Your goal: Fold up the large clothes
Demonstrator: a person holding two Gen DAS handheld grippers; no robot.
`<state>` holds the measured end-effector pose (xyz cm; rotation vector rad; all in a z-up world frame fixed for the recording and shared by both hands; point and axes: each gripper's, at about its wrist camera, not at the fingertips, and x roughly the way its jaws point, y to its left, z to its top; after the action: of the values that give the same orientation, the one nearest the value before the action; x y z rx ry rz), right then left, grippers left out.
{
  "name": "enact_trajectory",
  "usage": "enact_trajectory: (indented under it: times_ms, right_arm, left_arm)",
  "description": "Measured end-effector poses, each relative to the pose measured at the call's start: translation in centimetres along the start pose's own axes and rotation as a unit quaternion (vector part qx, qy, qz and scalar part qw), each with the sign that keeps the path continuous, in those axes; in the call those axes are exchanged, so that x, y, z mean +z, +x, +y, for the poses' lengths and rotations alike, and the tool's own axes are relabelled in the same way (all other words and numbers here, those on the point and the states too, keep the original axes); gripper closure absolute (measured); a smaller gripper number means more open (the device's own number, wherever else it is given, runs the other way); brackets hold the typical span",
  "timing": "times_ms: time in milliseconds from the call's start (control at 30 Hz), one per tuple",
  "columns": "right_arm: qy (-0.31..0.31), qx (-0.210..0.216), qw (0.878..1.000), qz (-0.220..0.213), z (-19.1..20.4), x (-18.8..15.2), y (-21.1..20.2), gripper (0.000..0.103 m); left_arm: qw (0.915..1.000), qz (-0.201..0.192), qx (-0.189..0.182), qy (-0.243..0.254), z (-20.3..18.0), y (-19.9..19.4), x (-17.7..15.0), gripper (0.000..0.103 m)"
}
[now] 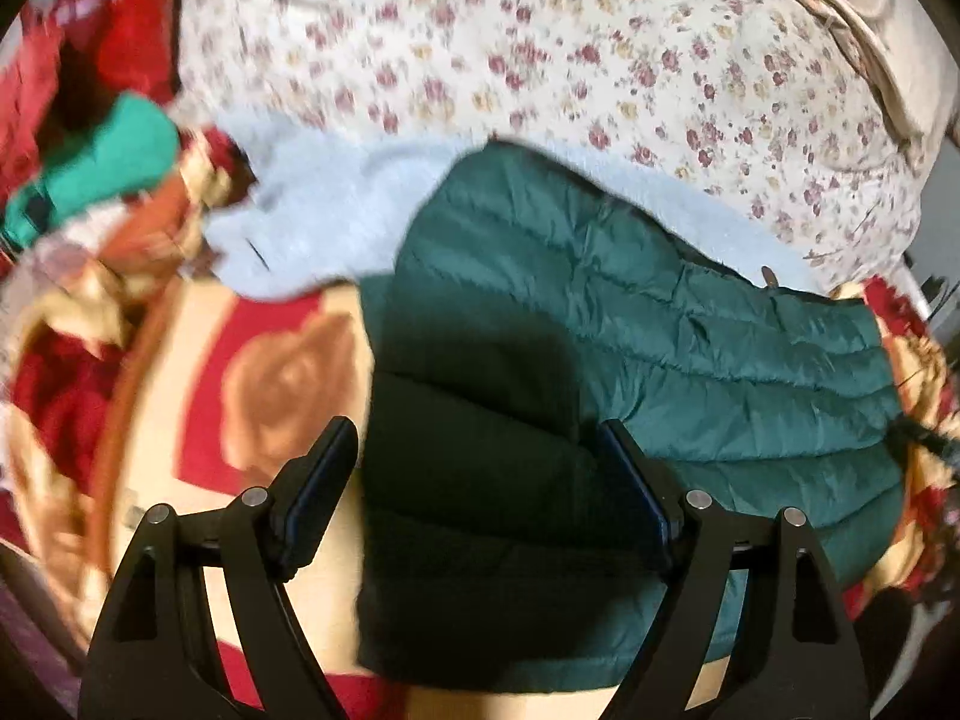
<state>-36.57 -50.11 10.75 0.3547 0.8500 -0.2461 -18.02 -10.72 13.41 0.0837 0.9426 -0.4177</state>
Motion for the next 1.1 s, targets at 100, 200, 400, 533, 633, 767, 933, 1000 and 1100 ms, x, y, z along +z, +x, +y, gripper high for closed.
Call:
enact_trajectory:
  times_ms: [100,200,400,533,633,767,933,1000,1100]
  right_arm:
    - [-0.002,0.006,1.0,-0.03,0.8,-0.2,-2.1,0.019]
    - [-0.014,0.013,0.999,-0.051,3.3,-0.6,-3.1,0.019]
    - [-0.027,0.034,0.996,-0.074,7.2,-1.9,-3.9,0.018]
    - [-0.032,0.039,0.995,-0.084,9.3,-2.9,-4.3,0.015]
    - [-0.031,0.034,0.994,-0.095,10.5,-4.0,-4.5,0.012]
    - [-0.041,0.029,0.994,-0.093,12.1,-5.0,-4.4,0.009]
    - [-0.063,0.015,0.994,-0.094,13.6,-5.7,-4.4,0.009]
    - [-0.065,0.018,0.993,-0.094,13.9,-6.0,-4.4,0.009]
    - [-0.068,0.021,0.993,-0.09,14.5,-6.3,-4.3,0.009]
  left_arm:
    - [0.9993,-0.03,0.02,0.007,-0.4,-1.6,-0.3,0.021]
    - [0.9988,-0.045,0.017,0.001,-1.0,-2.6,-0.9,0.021]
    - [0.9982,-0.054,0.024,0.0,-3.2,-3.5,-2.2,0.021]
    - [0.9967,-0.069,0.041,0.011,-4.3,-4.5,-3.2,0.021]
    - [0.9956,-0.078,0.047,0.02,-5.0,-5.1,-3.9,0.021]
    - [0.995,-0.083,0.049,0.024,-5.7,-5.6,-4.8,0.021]
    - [0.9949,-0.085,0.049,0.023,-6.0,-5.8,-5.3,0.021]
    - [0.9945,-0.086,0.055,0.022,-6.0,-5.8,-5.5,0.021]
    - [0.9945,-0.087,0.055,0.021,-6.1,-5.7,-5.7,0.021]
